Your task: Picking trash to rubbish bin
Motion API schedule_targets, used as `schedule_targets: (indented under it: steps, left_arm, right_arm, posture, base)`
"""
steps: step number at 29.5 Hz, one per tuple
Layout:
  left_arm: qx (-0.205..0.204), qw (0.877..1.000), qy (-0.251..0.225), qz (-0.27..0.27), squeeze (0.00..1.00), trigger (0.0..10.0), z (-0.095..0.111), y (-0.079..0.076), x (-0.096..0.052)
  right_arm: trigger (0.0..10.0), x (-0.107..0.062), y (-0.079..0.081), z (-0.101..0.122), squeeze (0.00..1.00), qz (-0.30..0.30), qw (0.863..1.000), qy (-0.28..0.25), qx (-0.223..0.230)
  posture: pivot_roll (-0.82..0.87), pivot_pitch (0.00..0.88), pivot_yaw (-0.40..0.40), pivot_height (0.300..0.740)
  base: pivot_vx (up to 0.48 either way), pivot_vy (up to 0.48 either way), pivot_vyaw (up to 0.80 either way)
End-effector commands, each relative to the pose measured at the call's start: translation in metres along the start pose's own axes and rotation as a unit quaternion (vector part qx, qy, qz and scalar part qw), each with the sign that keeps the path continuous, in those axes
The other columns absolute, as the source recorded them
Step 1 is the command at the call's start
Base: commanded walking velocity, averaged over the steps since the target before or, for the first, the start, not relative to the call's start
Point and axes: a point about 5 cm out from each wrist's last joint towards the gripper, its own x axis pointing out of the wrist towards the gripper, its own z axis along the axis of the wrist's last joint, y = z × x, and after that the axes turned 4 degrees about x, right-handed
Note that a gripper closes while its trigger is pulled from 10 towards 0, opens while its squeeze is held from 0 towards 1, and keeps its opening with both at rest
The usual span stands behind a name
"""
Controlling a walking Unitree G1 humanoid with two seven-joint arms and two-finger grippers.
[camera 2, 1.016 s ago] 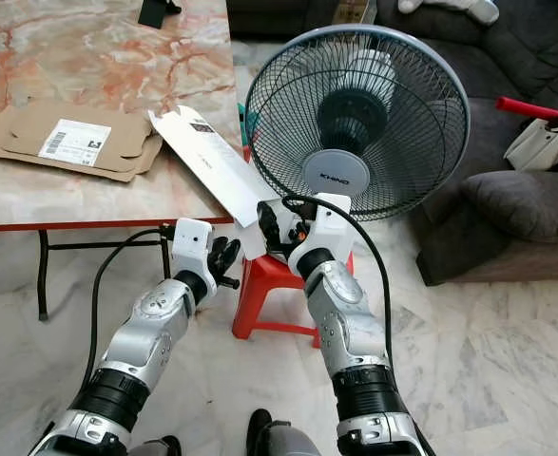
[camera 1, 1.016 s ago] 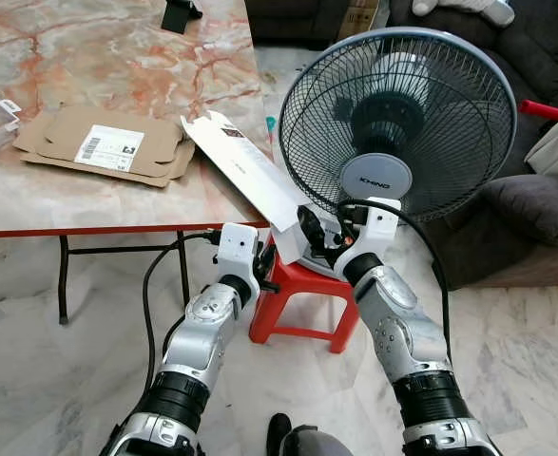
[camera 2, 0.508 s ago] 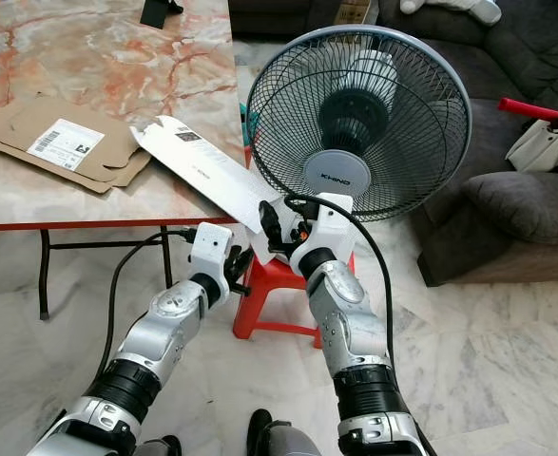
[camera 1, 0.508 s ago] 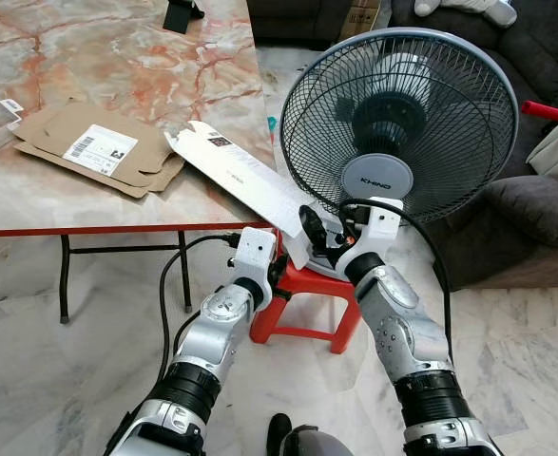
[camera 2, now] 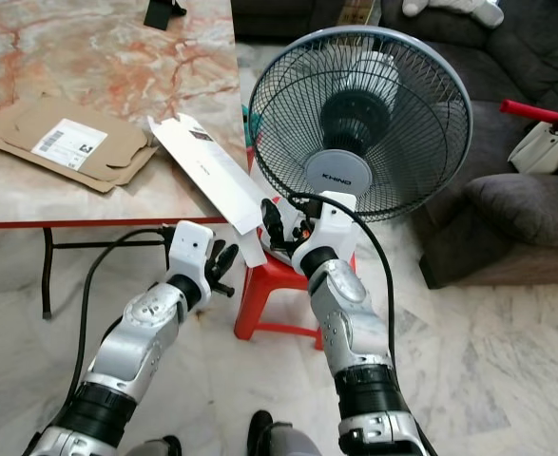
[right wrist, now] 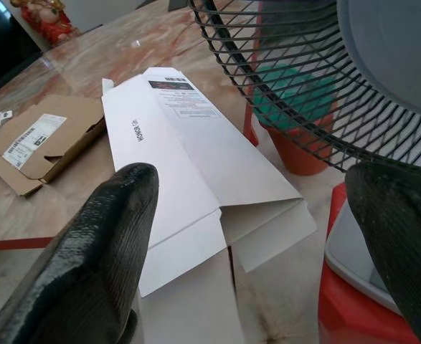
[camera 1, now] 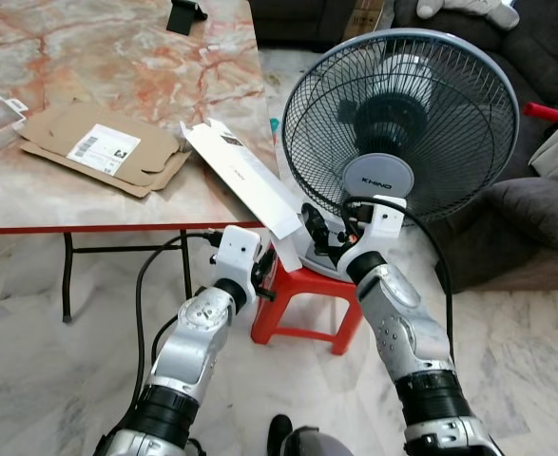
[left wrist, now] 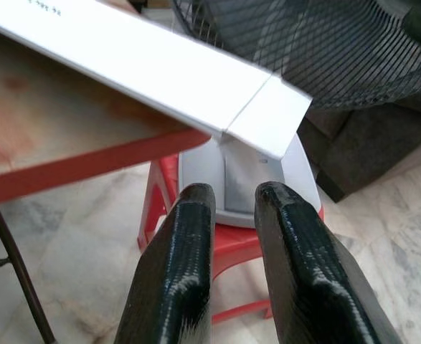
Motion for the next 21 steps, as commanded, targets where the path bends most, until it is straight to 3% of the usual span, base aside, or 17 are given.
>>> schedule_targets:
  steps: [1, 7, 12, 17, 18, 21]
  left_arm:
    - [-0.004, 1.0, 0.001, -0.016, 0.0, 10.0, 0.003, -0.007, -0.002]
    - [0.022, 0.999, 0.022, -0.018, 0.0, 10.0, 0.007, -0.01, -0.002]
    - [0.025, 0.998, 0.019, -0.047, 0.0, 10.0, 0.014, -0.018, -0.003]
    - [0.033, 0.999, 0.013, -0.039, 0.0, 10.0, 0.021, -0.018, -0.002]
    - [0.041, 0.999, 0.009, -0.035, 0.11, 10.0, 0.023, -0.017, -0.002]
    - [0.052, 0.998, 0.005, -0.03, 0.11, 10.0, 0.026, -0.016, -0.003]
  right_arm:
    - [10.0, 0.0, -0.001, 0.006, 0.0, 0.003, 1.0, -0.012, -0.002]
    - [10.0, 0.0, 0.0, 0.007, 0.0, 0.005, 1.0, -0.014, -0.001]
    - [10.0, 0.0, -0.001, 0.007, 0.0, 0.005, 1.0, -0.015, -0.001]
    - [10.0, 0.001, -0.002, 0.009, 0.0, 0.003, 1.0, -0.018, 0.0]
    - [10.0, 0.0, -0.002, 0.009, 0.0, 0.002, 1.0, -0.018, 0.0]
    - [10.0, 0.0, -0.003, 0.008, 0.0, 0.001, 1.0, -0.017, 0.001]
  posture:
    - [0.01, 0.157, -0.128, 0.74]
    - [0.01, 0.146, -0.126, 0.74]
    - [0.01, 0.145, -0.128, 0.74]
    - [0.01, 0.174, -0.135, 0.74]
    - [0.01, 0.177, -0.136, 0.74]
    - [0.01, 0.178, -0.136, 0.74]
  base:
    - [0.0, 0.0, 0.0]
    - [0.0, 0.0, 0.0]
    - [0.0, 0.0, 0.0]
    - [0.0, 0.0, 0.0]
    - [0.0, 0.0, 0.0]
    - [0.0, 0.0, 0.0]
